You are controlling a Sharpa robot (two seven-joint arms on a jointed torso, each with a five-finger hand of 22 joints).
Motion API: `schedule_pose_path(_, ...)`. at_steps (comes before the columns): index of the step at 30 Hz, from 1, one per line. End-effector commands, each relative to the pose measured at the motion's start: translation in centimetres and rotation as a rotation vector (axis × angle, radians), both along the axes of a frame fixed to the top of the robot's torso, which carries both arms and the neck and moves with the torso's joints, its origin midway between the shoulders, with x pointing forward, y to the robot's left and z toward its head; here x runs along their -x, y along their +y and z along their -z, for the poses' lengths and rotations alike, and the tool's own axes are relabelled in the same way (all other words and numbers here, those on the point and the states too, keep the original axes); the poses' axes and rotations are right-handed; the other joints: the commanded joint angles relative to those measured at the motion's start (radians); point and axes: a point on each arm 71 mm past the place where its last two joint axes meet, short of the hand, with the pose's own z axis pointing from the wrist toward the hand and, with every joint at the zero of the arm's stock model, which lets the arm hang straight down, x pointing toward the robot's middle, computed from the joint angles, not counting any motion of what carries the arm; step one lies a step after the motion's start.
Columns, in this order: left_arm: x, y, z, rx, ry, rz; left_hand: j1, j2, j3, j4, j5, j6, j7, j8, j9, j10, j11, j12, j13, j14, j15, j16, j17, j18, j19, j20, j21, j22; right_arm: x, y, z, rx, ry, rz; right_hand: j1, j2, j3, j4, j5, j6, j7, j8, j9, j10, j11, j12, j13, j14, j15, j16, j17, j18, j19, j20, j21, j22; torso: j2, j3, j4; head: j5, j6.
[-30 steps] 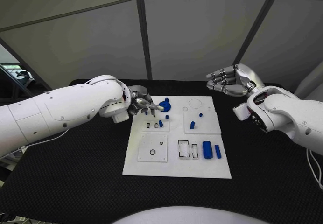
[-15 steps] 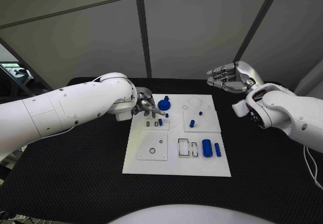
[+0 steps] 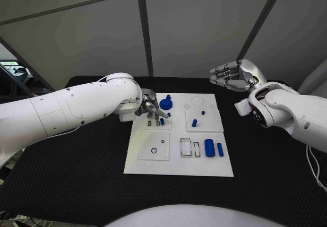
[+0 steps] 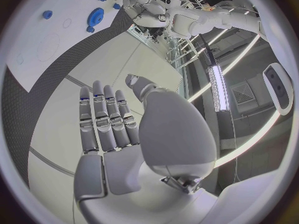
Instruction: Assemble the parts on the task board
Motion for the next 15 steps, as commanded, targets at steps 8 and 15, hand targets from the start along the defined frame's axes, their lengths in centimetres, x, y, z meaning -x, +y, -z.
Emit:
schedule_pose_path(8, -0.04, -0.35, 0.31, -0.037, 0.026, 0.025, -0.005, 0.014, -0.004, -0.002, -0.001, -0.006, -0.003, 0.008, 0.004, 0.009, -0.003, 0.006, 0.005, 0.082, -0.008, 0.002, 0.19, -0.065, 0.009, 0.0, 0.01, 0.009, -0.02, 0.0, -0.2, -0.006, -0.005, 0.008, -0.01, 0.002, -0.005, -0.006, 0.006, -0.007, 0.008, -0.007, -0.001, -0.006, 0.004, -0.007, -0.001, -0.002, 0.007, -0.004, -0.005, 0.006, 0.006, 0.001, -0.012, -0.003, 0.001, -0.0001, -0.0005, -0.002, -0.004)
schedule_pose_path(15, -0.05, -0.82, 0.4, -0.039, 0.029, 0.033, -0.005, 0.015, -0.003, -0.002, -0.001, -0.007, -0.004, 0.009, 0.005, 0.009, -0.003, 0.007, 0.005, 0.081, -0.008, 0.001, 0.189, -0.066, 0.011, 0.0, 0.012, 0.013, -0.04, 0.08, -0.17, -0.006, -0.002, 0.007, -0.012, 0.004, -0.007, -0.006, 0.007, -0.01, 0.011, -0.006, -0.001, -0.009, 0.006, -0.009, 0.0, -0.005, 0.009, -0.004, -0.009, 0.006, 0.007, 0.002, -0.019, -0.005, 0.001, -0.0015, -0.0004, -0.008, -0.004)
